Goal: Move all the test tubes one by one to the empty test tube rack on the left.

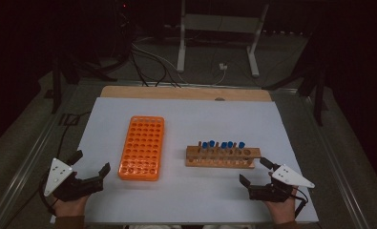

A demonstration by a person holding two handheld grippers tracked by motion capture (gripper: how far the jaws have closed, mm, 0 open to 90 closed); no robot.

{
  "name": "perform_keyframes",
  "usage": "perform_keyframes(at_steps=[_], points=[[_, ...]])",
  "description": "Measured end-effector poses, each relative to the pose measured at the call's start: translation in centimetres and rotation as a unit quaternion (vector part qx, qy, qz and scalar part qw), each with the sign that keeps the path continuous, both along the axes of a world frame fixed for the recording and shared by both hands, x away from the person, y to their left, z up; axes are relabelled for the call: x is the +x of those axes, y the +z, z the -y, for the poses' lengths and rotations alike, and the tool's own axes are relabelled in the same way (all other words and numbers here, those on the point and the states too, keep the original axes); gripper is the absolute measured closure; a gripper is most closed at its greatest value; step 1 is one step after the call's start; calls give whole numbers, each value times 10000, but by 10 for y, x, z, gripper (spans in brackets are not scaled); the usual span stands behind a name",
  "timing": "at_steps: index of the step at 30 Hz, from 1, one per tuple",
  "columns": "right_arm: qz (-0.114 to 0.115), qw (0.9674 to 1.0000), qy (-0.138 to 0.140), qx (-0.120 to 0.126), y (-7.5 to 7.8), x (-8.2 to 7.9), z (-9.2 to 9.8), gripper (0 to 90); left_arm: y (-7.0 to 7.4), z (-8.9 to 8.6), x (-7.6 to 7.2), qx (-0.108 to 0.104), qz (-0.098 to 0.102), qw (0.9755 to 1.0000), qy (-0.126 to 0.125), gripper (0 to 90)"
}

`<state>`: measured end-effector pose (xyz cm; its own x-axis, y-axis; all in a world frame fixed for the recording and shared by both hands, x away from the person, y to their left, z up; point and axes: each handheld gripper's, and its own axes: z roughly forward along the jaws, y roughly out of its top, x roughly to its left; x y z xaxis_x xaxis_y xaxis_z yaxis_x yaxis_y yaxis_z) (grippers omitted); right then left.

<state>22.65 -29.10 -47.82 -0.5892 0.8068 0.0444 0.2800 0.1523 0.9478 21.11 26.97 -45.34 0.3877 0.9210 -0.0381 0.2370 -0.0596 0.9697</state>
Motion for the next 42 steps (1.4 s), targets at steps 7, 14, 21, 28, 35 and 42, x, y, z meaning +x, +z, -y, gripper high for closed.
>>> perform_keyframes(at_steps=[7, 14, 21, 28, 35, 42], points=[[-31, 10000, -5, -11, 0, 0, 0, 0, 0, 2, 0, 39, -61, 10000, -43, 1], [-31, 10000, -34, -32, -1, 0, 0, 0, 5, 11, 1, 43, -134, 9997, -177, 1], [-56, 9999, -84, 35, -1, 0, 2, 0, 15, 22, 2, 99, -54, 9992, -392, 1], [-179, 9998, -71, 76, 10, 7, 2, 0, 12, 24, 2, 99, -78, 9991, -395, 1], [-219, 9997, -67, -76, 32, 21, 0, 56, 11, 26, 1, 86, -73, 9991, -407, 1], [-279, 9993, -195, -168, 42, 40, 0, 115, 7, 28, 1, 125, -92, 9990, -410, 1]])
